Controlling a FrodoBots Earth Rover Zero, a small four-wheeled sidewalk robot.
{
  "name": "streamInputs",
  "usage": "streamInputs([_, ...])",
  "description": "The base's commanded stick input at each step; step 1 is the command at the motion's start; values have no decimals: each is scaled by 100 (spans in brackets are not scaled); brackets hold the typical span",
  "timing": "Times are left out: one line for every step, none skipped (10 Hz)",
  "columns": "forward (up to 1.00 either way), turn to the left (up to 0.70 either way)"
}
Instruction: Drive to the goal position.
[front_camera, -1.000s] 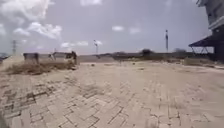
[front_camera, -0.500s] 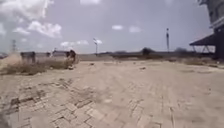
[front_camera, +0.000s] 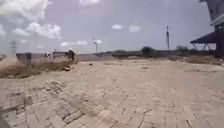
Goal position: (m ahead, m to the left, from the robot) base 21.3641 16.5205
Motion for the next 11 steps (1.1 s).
streamInputs([70, 0])
streamInputs([70, 0])
streamInputs([70, 0])
streamInputs([70, 0])
streamInputs([70, 0])
streamInputs([70, 0])
streamInputs([70, 0])
streamInputs([70, 4])
streamInputs([70, 14])
streamInputs([70, 14])
streamInputs([70, 14])
